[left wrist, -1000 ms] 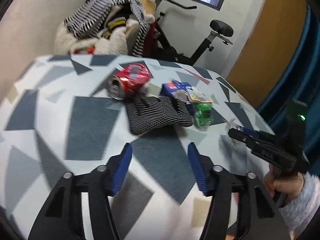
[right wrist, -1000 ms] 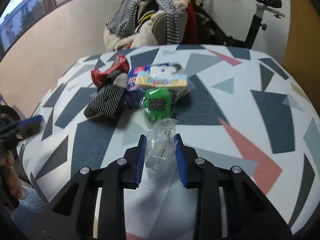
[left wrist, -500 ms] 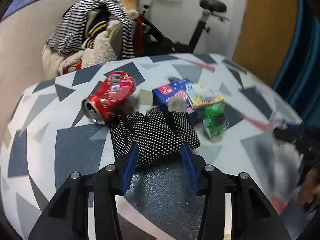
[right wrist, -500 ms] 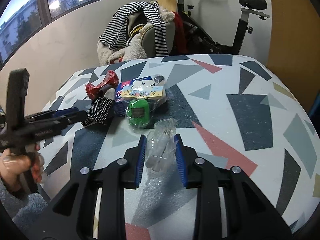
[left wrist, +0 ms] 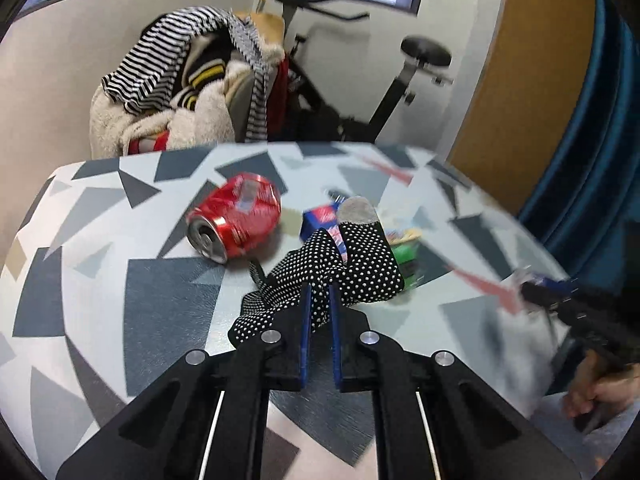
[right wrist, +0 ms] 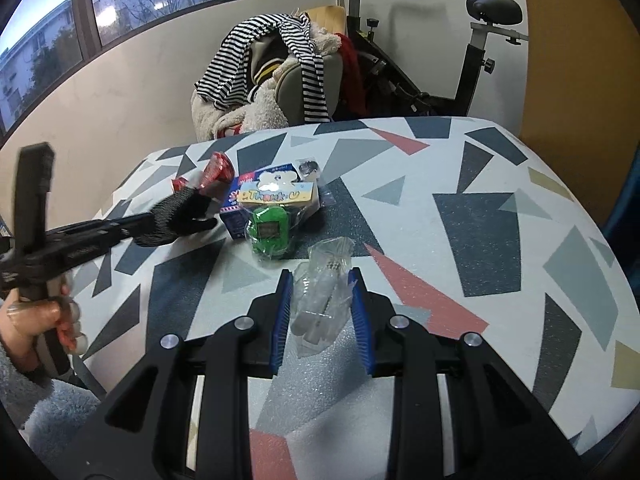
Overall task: Collect trash
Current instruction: 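Carry the glove with the left gripper over the brown bin and release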
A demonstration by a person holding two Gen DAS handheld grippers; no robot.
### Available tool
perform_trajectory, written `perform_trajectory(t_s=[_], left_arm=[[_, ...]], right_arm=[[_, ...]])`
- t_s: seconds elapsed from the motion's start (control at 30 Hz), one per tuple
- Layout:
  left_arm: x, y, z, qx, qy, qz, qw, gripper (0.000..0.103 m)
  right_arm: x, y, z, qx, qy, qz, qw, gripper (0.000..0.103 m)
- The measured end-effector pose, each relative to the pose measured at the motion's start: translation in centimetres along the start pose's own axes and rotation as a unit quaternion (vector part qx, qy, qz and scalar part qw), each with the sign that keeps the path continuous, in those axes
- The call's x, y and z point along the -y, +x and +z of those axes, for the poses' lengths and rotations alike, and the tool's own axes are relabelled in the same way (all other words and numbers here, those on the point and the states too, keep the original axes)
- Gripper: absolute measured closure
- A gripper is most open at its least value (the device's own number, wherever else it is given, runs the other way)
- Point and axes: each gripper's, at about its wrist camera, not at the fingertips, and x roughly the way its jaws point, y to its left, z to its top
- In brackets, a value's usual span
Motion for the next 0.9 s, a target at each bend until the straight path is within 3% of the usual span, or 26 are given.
perform_trajectory(t_s=[0.27,0.47,0.9], left_arm=[[0.2,-8.1,0.0,0.047,-0.032,-0.020,0.9982,0.094],[1.9,-12.7,-1.7,0.063,-0.020,-0.026,0.9974,0.094],[6.0,-18.1,-9.9,0.050,-0.004,-0.043,0.9978,0.094]], right_arm=[[-1.2,-2.9,-0.1,0.019,-0.007,0.014,1.000,0.072],[-2.7,-5.4,-0.5,0.032,-0.019,0.022,0.999,0.072],[-5.8,-10.2,-3.1,0.048,-0.041,0.036,0.997,0.072]])
